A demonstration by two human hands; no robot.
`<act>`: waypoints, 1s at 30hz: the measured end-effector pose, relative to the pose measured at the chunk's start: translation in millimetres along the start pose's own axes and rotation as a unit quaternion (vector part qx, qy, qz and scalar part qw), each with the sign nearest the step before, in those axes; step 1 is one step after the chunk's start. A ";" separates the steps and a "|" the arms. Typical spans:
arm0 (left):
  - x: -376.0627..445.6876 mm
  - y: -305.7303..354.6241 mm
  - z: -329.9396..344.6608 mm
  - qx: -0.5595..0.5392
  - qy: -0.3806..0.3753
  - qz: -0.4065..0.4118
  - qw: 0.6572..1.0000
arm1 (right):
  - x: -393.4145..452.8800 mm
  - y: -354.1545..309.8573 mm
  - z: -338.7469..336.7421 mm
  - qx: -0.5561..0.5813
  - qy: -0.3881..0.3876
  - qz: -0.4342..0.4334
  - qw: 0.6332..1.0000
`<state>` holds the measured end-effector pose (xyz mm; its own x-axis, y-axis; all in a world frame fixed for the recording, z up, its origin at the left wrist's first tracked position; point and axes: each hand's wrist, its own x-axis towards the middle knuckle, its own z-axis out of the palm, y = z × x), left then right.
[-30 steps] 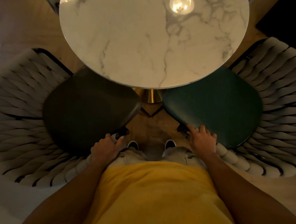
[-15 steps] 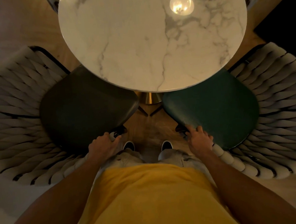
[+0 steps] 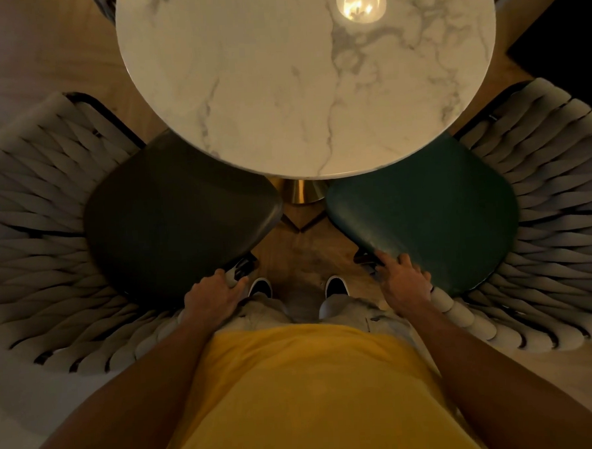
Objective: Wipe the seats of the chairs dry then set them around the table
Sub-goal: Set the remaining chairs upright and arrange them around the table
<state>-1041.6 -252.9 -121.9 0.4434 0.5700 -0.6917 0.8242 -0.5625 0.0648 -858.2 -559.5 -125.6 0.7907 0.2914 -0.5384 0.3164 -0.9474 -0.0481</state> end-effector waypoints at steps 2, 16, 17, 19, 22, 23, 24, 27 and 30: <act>-1.6 -1.4 1.6 -0.007 0.001 0.005 1.000 | -0.1 0.2 -0.7 0.001 -0.003 0.000 1.000; -4.2 -5.7 5.1 -0.023 0.000 0.011 1.000 | 0.7 -3.7 -5.8 0.022 -0.018 0.009 1.000; -3.5 -6.6 5.8 -0.022 0.000 0.010 1.000 | 0.4 -3.3 -5.5 0.021 -0.019 0.008 1.000; -2.3 -7.5 6.9 -0.023 -0.001 0.009 1.000 | 0.0 -2.4 -6.1 0.018 -0.024 0.007 1.000; -3.1 -6.4 6.6 -0.023 0.004 0.011 1.000 | 0.8 -2.4 -6.9 0.014 -0.032 0.004 0.999; -3.5 -6.4 6.4 -0.024 0.006 0.011 1.000 | 1.0 -2.3 -7.0 0.015 -0.032 0.003 0.999; -3.4 -6.7 6.9 -0.025 0.006 0.011 1.000 | 1.1 -2.0 -6.7 0.015 -0.034 0.003 0.999; -3.6 -7.6 7.1 -0.028 0.000 0.009 1.000 | 1.4 0.5 -6.0 0.013 -0.042 0.000 0.999; -3.9 -6.9 7.3 -0.025 -0.005 0.009 1.000 | 1.9 2.6 -6.0 0.012 -0.048 -0.003 0.999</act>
<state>-1051.5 -255.6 -124.9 0.4553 0.5538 -0.6971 0.8327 -0.5420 0.1133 -852.8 -560.6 -121.7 0.7342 0.2845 -0.6165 0.3077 -0.9488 -0.0713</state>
